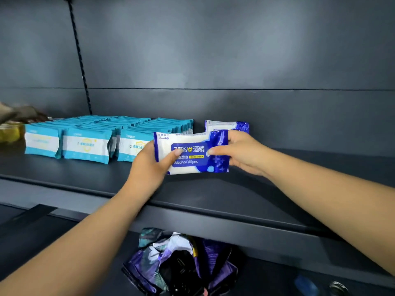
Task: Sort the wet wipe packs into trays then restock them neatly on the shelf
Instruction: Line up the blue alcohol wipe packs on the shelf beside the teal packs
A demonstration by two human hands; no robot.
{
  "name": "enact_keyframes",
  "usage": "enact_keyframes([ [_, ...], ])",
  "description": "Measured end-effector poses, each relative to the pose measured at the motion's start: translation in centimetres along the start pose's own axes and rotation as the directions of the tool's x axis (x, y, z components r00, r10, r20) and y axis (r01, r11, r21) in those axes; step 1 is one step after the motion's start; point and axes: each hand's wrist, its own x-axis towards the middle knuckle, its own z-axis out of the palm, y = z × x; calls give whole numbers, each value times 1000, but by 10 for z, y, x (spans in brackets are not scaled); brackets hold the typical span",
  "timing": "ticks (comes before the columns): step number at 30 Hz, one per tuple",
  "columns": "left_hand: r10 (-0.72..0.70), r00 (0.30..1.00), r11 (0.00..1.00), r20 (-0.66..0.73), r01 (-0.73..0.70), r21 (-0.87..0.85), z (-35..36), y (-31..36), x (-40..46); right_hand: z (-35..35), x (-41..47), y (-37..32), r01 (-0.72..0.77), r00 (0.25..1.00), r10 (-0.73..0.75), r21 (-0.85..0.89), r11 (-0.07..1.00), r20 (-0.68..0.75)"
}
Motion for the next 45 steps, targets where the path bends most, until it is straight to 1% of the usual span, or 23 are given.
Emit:
enact_keyframes([
  [1,-5,999,994,42,1,108,2,2,-1,-5,-3,1,7,1000,-7,-18,1000,-26],
  [3,-36,993,960,112,3,280,5,7,-6,-18,-6,0,38,995,-36,19,999,-98],
  [5,2,985,920,175,-70,386,6,11,-16,-32,-2,-1,79,973,-65,54,995,-219],
  [7,69,964,880,257,-180,440,8,12,-26,-47,8,2,111,933,-83,60,992,-350],
  [8,82,954,872,288,-209,443,10,11,-30,-53,15,5,114,908,-80,60,992,-412],
  [10,67,953,874,296,-200,443,14,8,-35,-65,30,13,107,860,-57,69,992,-507],
  [11,60,958,880,280,-183,438,16,7,-36,-69,39,18,95,849,-41,76,993,-526],
  [14,98,963,884,251,-200,422,18,6,-36,-74,63,29,56,860,-14,67,996,-510],
  [19,135,968,894,211,-211,396,16,3,-35,-69,100,39,-15,887,-2,-33,999,-461],
  [21,127,970,901,206,-200,386,16,2,-34,-71,109,46,-21,875,-5,-48,999,-484],
  [24,122,971,905,206,-194,378,16,3,-35,-78,113,54,-26,834,-2,-42,999,-551],
  [31,142,968,900,208,-214,379,17,2,-36,-81,119,61,-62,831,9,-76,995,-556],
  [33,144,969,902,202,-212,376,17,1,-37,-80,121,62,-71,818,-11,-121,990,-576],
  [36,154,968,895,197,-221,386,18,3,-38,-80,123,63,-100,797,-85,-270,958,-598],
  [38,151,967,887,204,-223,404,18,3,-38,-79,123,63,-106,791,-120,-328,939,-600],
  [41,160,965,865,210,-239,441,19,3,-41,-80,119,63,-140,803,-121,-382,914,-584],
  [45,170,957,816,237,-271,510,19,4,-45,-79,109,71,-173,863,-54,-396,902,-502],
])
